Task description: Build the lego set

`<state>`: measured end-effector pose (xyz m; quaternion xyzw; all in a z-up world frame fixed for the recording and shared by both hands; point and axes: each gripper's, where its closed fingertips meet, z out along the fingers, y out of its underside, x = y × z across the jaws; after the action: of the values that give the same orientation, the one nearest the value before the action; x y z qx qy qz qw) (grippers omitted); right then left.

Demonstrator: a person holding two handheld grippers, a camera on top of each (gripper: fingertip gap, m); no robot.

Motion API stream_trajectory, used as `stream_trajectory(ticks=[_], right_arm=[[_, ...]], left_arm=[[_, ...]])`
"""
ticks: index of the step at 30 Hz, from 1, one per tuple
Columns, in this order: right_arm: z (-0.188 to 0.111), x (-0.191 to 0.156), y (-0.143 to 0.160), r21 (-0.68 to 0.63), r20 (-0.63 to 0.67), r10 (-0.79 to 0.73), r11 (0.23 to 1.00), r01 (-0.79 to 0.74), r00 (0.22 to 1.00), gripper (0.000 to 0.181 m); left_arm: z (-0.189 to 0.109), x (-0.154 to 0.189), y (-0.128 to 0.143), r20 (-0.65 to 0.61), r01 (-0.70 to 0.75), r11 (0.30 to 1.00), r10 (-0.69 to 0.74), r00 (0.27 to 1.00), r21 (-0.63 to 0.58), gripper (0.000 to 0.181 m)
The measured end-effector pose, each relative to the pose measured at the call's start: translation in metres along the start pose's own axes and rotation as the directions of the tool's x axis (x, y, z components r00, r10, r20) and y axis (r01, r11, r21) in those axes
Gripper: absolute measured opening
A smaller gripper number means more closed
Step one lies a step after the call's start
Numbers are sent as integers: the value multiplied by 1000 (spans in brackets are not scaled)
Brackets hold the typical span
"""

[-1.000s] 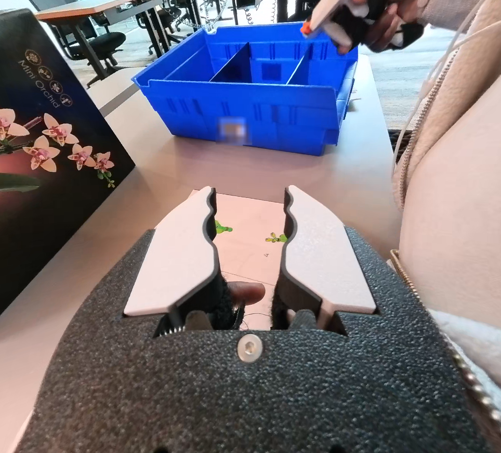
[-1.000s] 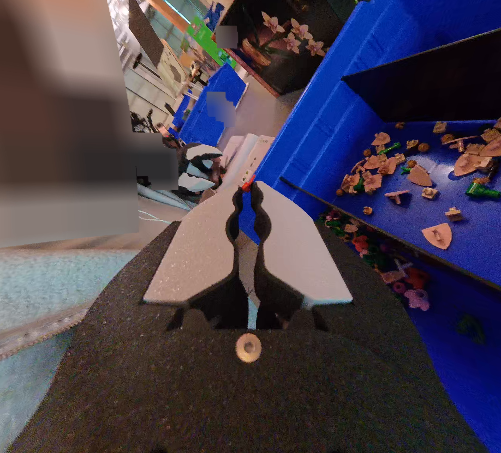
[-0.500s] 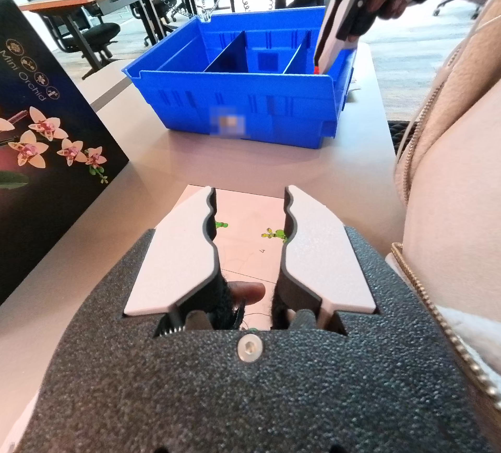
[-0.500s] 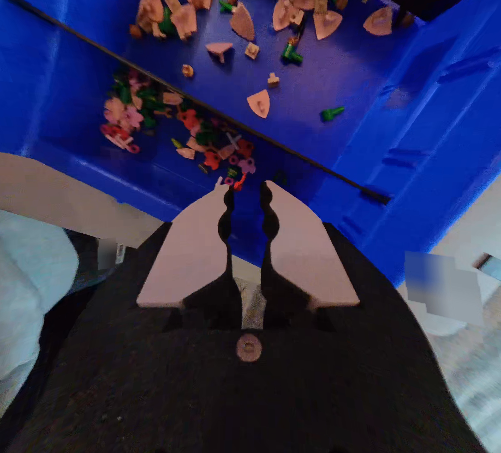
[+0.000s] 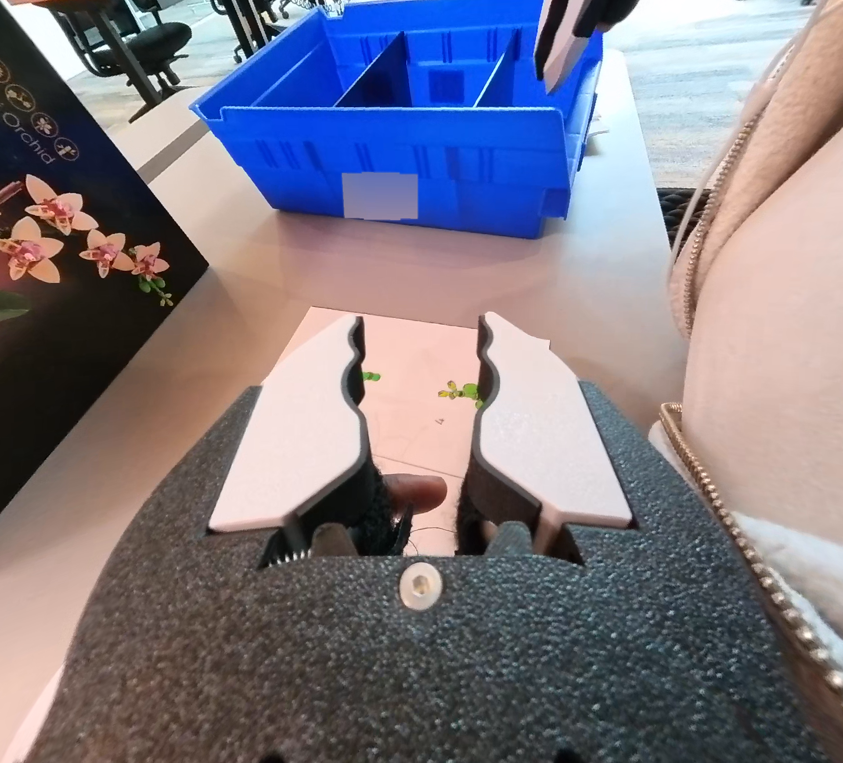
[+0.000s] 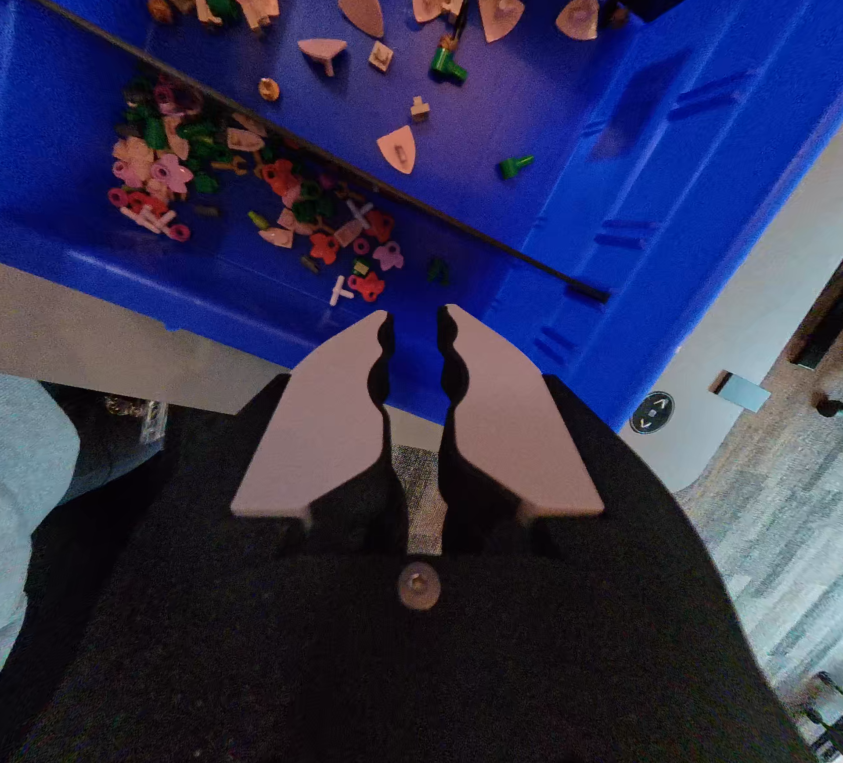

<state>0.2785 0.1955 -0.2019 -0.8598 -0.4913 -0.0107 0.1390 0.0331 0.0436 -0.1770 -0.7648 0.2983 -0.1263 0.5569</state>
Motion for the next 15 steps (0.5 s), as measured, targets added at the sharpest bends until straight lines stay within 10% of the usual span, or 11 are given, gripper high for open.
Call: stream_trajectory(ticks=[15], right_arm=[[27,-72,-34,76,278,-197,980,182,940,12]], left_arm=[[3,2,-1,-7,-18,1000,18,1000,-15,46]])
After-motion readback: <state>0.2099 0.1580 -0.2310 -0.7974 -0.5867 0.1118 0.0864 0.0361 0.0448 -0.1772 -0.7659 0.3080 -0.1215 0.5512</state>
